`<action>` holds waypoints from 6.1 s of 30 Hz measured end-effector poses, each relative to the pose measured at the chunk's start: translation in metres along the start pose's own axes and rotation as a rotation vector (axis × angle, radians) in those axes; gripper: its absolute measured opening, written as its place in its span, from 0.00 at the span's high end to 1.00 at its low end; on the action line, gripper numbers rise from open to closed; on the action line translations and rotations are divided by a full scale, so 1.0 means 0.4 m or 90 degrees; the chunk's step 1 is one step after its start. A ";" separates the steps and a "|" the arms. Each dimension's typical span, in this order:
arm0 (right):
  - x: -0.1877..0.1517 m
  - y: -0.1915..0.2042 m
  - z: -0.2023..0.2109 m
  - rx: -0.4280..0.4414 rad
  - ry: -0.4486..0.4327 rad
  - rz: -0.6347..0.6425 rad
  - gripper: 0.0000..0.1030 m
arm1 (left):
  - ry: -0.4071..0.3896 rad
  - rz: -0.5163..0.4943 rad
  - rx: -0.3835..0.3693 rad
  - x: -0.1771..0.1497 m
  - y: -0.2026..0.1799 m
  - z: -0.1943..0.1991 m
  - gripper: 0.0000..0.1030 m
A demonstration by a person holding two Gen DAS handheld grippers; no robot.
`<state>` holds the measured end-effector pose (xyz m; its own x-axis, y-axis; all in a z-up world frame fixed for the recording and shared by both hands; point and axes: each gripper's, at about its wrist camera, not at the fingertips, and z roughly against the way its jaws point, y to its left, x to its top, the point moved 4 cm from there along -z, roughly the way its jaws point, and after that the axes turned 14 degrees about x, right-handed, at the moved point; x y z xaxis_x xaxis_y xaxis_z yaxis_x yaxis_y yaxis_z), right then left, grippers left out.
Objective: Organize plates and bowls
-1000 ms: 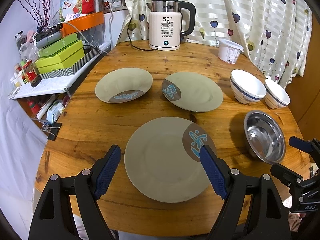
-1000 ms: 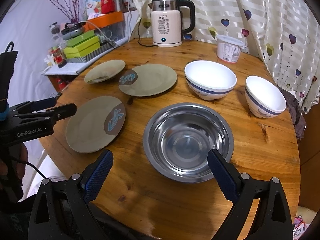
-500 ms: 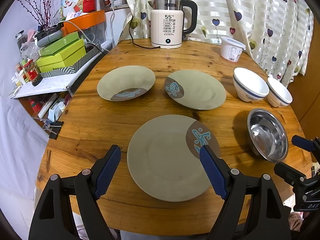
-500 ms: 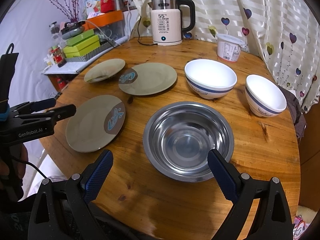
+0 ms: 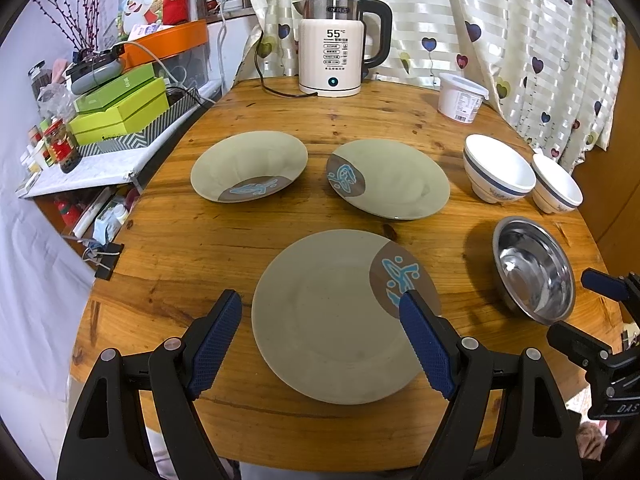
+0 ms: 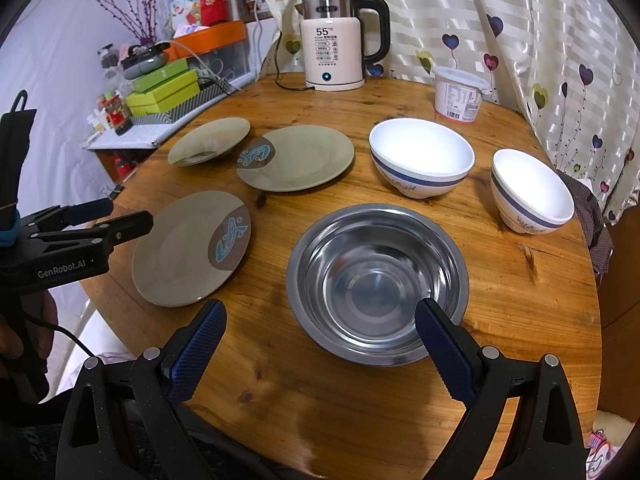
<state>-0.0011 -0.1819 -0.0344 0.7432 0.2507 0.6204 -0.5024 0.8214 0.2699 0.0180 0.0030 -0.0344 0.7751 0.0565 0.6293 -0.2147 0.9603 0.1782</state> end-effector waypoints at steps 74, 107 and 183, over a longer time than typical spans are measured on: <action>0.077 0.038 -0.017 0.012 -0.006 0.017 0.07 | 0.016 0.028 -0.029 0.001 0.042 -0.031 0.21; 0.270 0.128 -0.184 0.077 0.018 0.072 0.08 | 0.015 0.097 0.013 0.067 0.194 -0.131 0.21; 0.528 0.111 -0.668 0.160 0.168 -0.028 0.74 | 0.087 0.212 -0.073 0.211 0.299 -0.452 0.69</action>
<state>0.2514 0.0445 -0.0882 0.8383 0.3683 0.4021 -0.5362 0.6911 0.4847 0.1652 0.1719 -0.0967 0.7475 0.3998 0.5305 -0.4070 0.9068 -0.1100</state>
